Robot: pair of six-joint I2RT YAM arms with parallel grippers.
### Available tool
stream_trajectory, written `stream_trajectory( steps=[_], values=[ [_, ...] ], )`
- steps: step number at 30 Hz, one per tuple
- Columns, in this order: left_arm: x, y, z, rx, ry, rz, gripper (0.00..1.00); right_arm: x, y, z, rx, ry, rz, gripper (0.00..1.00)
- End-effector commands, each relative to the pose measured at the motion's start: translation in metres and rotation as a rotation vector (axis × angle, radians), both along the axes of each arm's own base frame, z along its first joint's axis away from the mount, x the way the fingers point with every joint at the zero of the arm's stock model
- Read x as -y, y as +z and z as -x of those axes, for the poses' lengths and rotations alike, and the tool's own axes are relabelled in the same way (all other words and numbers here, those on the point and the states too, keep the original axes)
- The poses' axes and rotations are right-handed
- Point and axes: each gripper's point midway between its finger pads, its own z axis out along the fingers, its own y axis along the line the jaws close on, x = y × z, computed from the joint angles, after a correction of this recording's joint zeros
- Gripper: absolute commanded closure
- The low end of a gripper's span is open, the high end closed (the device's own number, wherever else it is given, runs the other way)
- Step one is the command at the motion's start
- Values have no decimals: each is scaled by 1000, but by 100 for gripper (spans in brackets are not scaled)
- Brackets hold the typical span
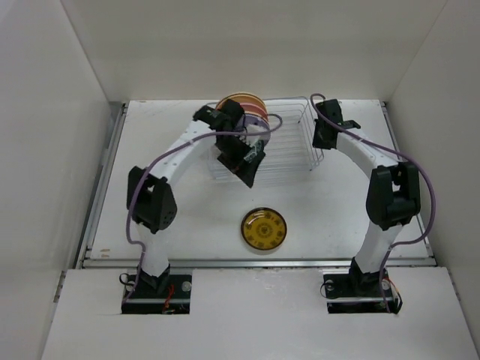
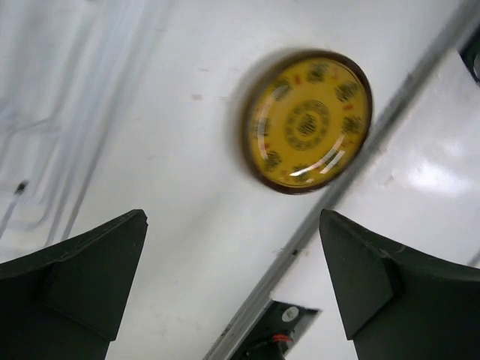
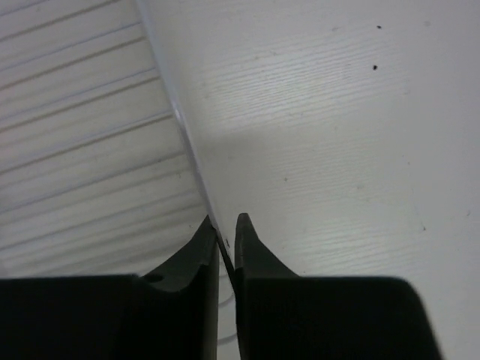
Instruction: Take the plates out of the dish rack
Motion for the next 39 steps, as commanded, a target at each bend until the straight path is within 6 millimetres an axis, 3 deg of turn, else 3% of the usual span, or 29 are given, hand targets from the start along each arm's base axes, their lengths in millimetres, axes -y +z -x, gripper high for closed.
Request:
stream_trajectory(
  steps=[1,5,6,8,13,14,15,17,18,22,30,35,37,38,39],
  values=[
    [-40,72,-42,260,249,30,0,-10,13,-12,104,-75,-109,100],
    [-99,80,-87,337,523,-44,0,-10,12,2,120,-153,-183,100],
    [-101,81,-91,351,545,-54,0,-11,8,3,120,-165,-194,100],
    [-114,74,-102,370,565,-84,0,-14,18,4,164,-158,-226,100],
    [-104,61,-125,459,423,-117,1,-14,29,-9,190,-73,-168,100],
    [-100,58,-125,456,387,-129,1,-16,23,-10,167,-45,-154,100],
    [-96,67,-132,480,364,-111,3,-18,27,-12,168,7,-129,100],
    [-88,55,-142,480,297,-124,4,-22,28,-15,163,56,-120,100],
    [-85,60,-149,503,292,-115,6,-23,29,-16,165,97,-101,100],
    [-86,49,-167,526,264,-155,7,-31,23,-22,152,228,-62,100],
    [-78,38,-180,575,208,-170,7,-43,15,-40,107,361,-22,100],
    [-68,39,-184,593,189,-144,16,-45,21,-49,119,399,2,100],
    [-64,40,-182,583,179,-121,22,-40,16,-48,95,397,31,87],
    [-61,41,-184,592,178,-107,22,-39,13,-44,74,398,32,76],
    [-55,44,-188,616,174,-91,22,-39,13,-44,74,398,32,56]
  ],
)
